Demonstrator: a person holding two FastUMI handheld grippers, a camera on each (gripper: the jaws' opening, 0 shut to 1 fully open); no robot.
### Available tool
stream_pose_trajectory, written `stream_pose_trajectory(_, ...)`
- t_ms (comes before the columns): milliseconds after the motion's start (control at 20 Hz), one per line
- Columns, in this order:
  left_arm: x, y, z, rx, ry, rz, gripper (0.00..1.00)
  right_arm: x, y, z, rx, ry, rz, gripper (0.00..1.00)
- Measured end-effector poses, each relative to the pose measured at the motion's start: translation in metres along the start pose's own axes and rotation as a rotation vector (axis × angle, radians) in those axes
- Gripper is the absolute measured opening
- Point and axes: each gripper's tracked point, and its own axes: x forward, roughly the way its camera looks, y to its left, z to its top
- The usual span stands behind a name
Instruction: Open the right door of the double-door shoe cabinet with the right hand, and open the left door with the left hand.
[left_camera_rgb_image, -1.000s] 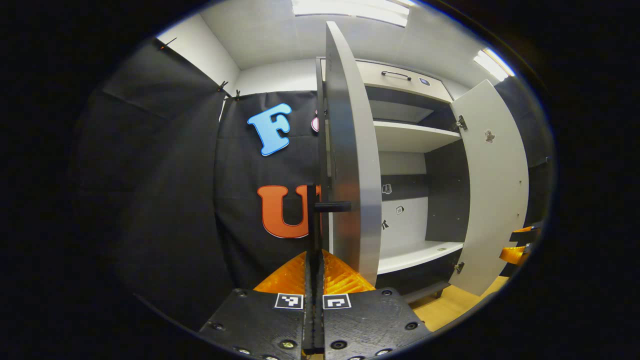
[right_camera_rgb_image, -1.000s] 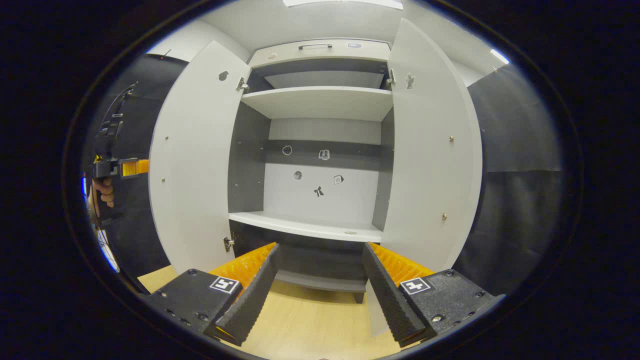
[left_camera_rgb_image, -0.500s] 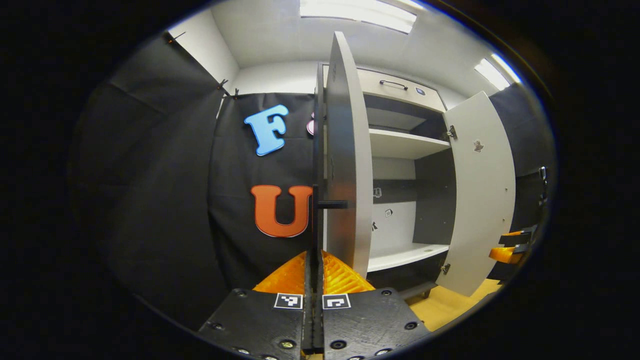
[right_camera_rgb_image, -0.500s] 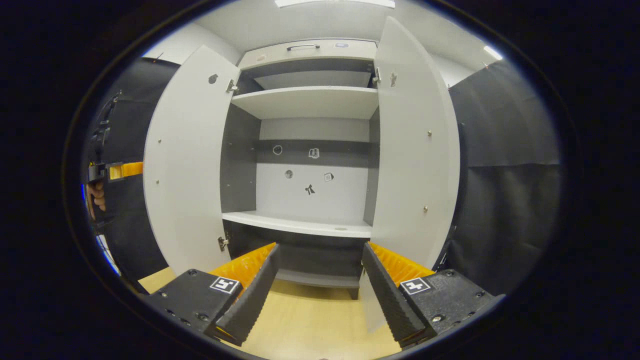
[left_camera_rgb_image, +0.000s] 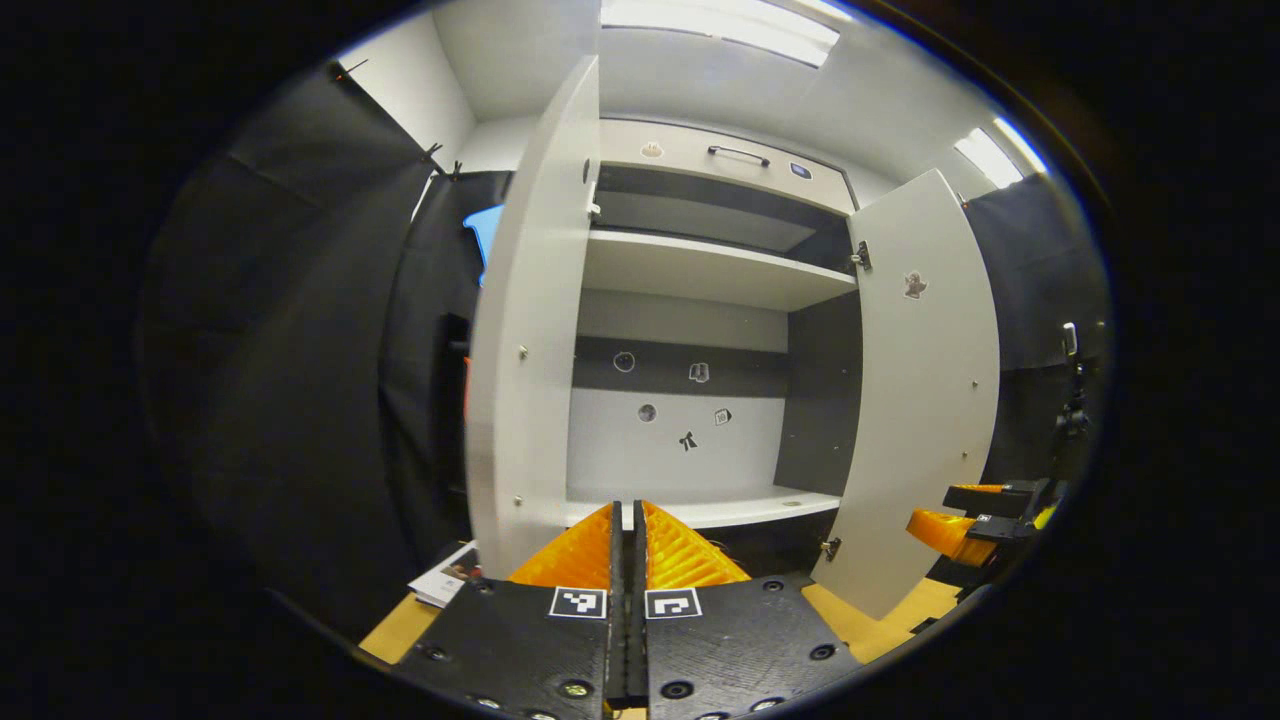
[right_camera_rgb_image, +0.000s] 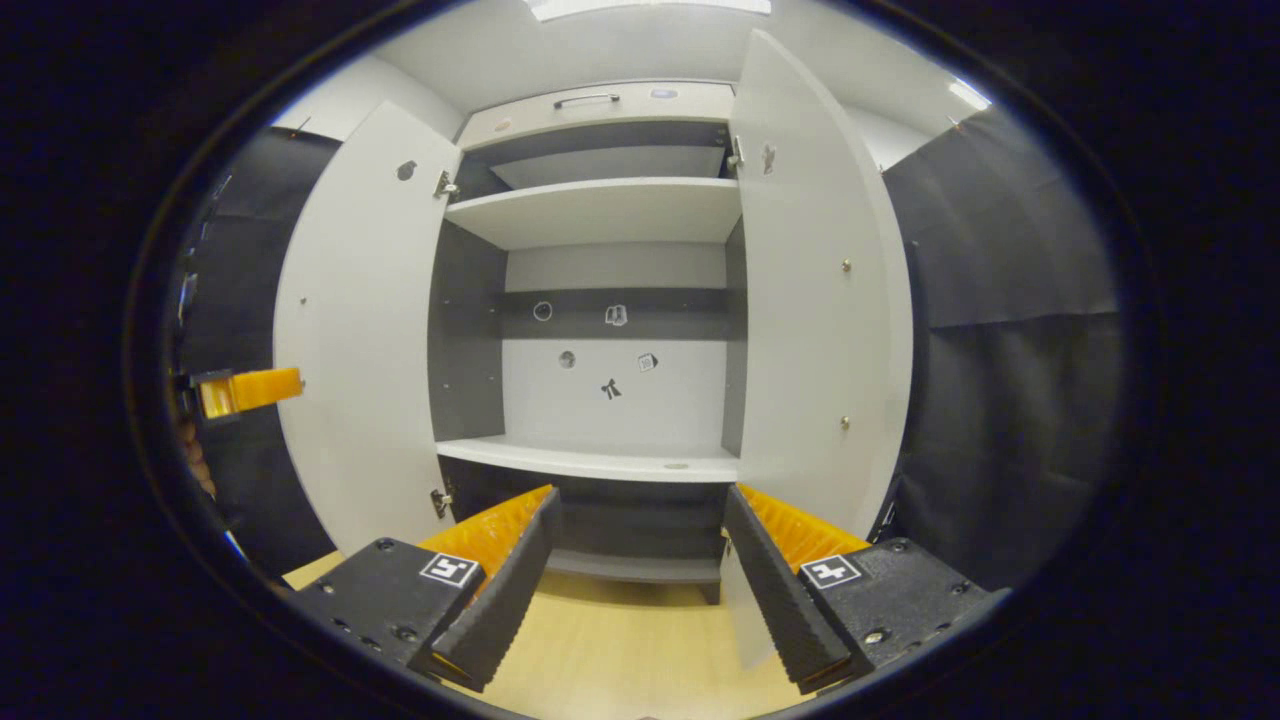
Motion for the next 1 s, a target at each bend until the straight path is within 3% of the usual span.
stream_pose_trajectory(150,0.020,-0.017,-0.010,0.003,-0.020,0.014,0.00,-0.007,-0.001,0.005,-0.001,-0.024,0.000,1.00)
stream_pose_trajectory(250,0.027,-0.038,-0.018,0.003,-0.020,-0.022,0.00,-0.011,-0.005,0.006,-0.003,-0.031,-0.005,1.00)
stream_pose_trajectory(400,0.030,-0.047,-0.025,0.040,-0.015,-0.015,0.32,-0.013,-0.015,0.007,-0.014,-0.041,-0.034,1.00)
stream_pose_trajectory(450,0.031,-0.048,-0.026,0.056,-0.016,-0.006,0.50,-0.013,-0.017,0.008,-0.014,-0.044,-0.039,1.00)
stream_pose_trajectory(550,0.032,-0.058,-0.026,0.067,-0.033,-0.020,0.46,-0.012,-0.019,0.007,-0.007,-0.047,-0.042,1.00)
stream_pose_trajectory(600,0.031,-0.063,-0.023,0.067,-0.045,-0.036,0.70,-0.012,-0.019,0.006,-0.004,-0.046,-0.043,1.00)
stream_pose_trajectory(700,0.027,-0.065,-0.016,0.057,-0.075,-0.029,0.89,-0.012,-0.021,0.004,0.002,-0.046,-0.050,1.00)
stream_pose_trajectory(800,0.026,-0.061,-0.011,0.046,-0.093,-0.007,0.97,-0.011,-0.022,0.003,0.006,-0.049,-0.055,1.00)
stream_pose_trajectory(1000,0.020,-0.046,-0.011,0.071,-0.084,0.035,0.97,-0.012,-0.023,0.004,0.013,-0.059,-0.058,1.00)
